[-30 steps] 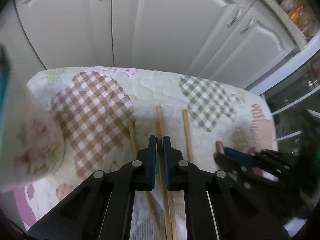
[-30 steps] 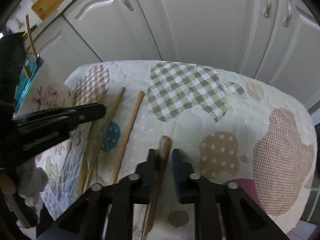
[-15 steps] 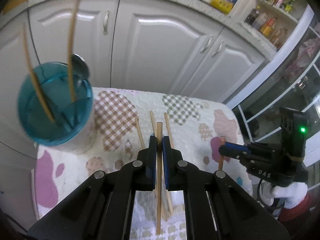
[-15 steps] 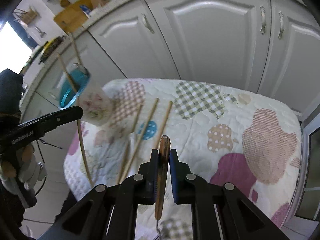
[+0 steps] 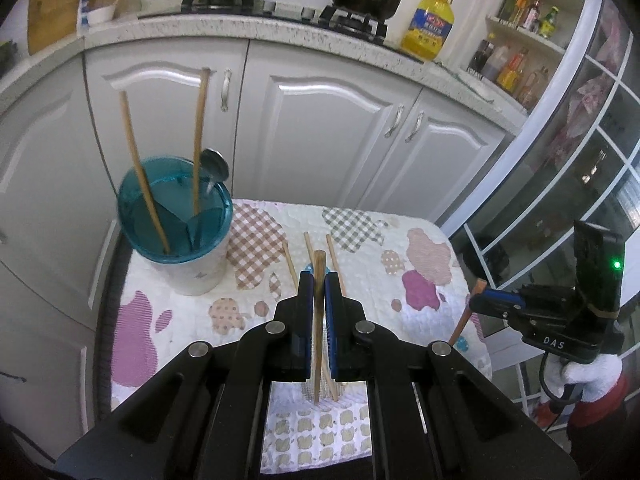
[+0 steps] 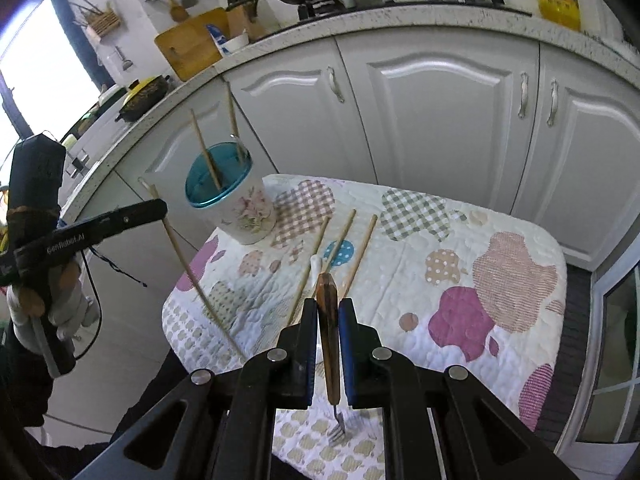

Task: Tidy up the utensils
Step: 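Carry the fork with the right tool to the cup while the left tool carries its chopstick there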

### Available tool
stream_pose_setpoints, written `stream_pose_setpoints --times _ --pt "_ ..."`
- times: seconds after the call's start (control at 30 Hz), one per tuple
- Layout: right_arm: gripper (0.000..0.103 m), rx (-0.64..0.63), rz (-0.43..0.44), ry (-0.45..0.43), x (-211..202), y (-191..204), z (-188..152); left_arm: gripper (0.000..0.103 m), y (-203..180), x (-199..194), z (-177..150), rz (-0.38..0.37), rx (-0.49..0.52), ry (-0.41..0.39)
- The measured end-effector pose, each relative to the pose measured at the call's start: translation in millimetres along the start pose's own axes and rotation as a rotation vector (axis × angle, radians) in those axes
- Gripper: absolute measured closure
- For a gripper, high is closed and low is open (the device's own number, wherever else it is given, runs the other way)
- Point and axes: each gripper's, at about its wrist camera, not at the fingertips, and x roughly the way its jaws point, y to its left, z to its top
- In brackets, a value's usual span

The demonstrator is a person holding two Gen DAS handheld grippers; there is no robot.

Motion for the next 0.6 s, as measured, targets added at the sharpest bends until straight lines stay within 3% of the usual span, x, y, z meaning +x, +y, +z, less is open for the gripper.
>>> stream_pose_setpoints --times 0.3,0.6 --pt "0.093 -0.054 -0.005 -0.040 -22 22 2 0.099 9 -45 11 0.011 -0.015 -0.080" --pt "0.093 -0.162 0.047 -0.111 -32 67 52 0.099 28 -96 47 0.029 -0.056 -0.188"
